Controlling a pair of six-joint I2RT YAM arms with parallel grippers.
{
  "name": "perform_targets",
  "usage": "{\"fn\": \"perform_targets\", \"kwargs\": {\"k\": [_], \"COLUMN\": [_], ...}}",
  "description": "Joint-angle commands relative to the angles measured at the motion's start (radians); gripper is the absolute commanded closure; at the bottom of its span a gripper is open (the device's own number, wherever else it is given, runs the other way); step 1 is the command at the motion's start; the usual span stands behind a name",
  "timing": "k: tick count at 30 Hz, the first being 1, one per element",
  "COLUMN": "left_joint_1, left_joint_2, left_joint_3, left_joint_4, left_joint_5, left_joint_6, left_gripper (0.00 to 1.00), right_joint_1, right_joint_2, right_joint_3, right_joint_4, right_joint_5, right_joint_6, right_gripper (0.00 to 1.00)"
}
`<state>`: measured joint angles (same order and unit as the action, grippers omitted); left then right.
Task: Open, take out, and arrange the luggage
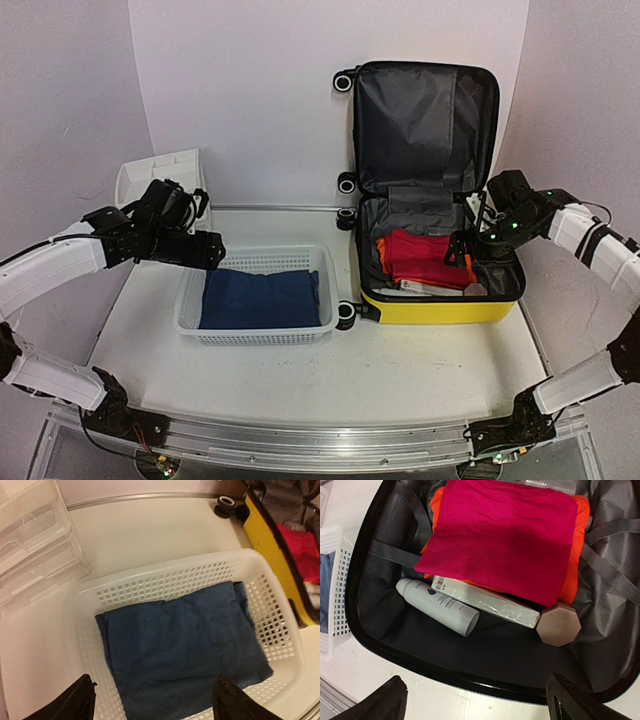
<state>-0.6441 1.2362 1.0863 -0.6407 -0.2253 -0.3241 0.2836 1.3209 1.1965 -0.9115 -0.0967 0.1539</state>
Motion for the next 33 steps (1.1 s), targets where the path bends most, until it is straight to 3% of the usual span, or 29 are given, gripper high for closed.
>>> {"fn": "perform_targets", "kwargs": {"k": [1, 7, 15, 18, 21, 26, 30, 33], "left_joint_1": [0.003, 0.002, 0.003, 0.003, 0.003, 0.003, 0.002, 0.001], "left_joint_2": [-0.139, -0.274, -0.312, -0.286, -0.229, -0.092, 0.020, 0.060], "left_joint_3": [-0.095, -0.157, -0.174, -0.170, -0.164, -0.140, -0.089, -0.039], "left_joint_4": [0.218, 0.299, 0.291, 0.310, 0.339, 0.419, 0.416, 0.308], "left_joint_5": [0.093, 0.076, 0.137, 0.186, 0.142, 0.097, 0.117, 0.133], "left_joint_6": [0.012, -0.018, -0.078, -0.128, -0.189, -0.123, -0.083, -0.105], "left_gripper": [0.12, 0.08, 0.07, 0.05, 0.01, 0.00, 0.05, 0.11], "right_joint_1": [-0.002, 0.014, 0.078, 0.102, 0.124, 0.126, 0.126, 0.125], "right_joint_2": [0.067, 0.271, 0.431, 0.471, 0.517, 0.552, 0.635, 0.656], "right_joint_3": [0.052, 0.185, 0.323, 0.372, 0.406, 0.405, 0.526, 0.557], "right_joint_4": [0.087, 0.086, 0.013, -0.041, -0.076, -0.044, -0.032, -0.049], "right_joint_5": [-0.077, -0.194, -0.122, -0.106, -0.045, -0.144, -0.066, -0.102], "right_joint_6": [0.027, -0.043, -0.334, -0.473, -0.592, -0.787, -0.729, -0.840], "right_gripper": [0.02, 0.02, 0.09, 0.10, 0.10, 0.10, 0.16, 0.31]}}
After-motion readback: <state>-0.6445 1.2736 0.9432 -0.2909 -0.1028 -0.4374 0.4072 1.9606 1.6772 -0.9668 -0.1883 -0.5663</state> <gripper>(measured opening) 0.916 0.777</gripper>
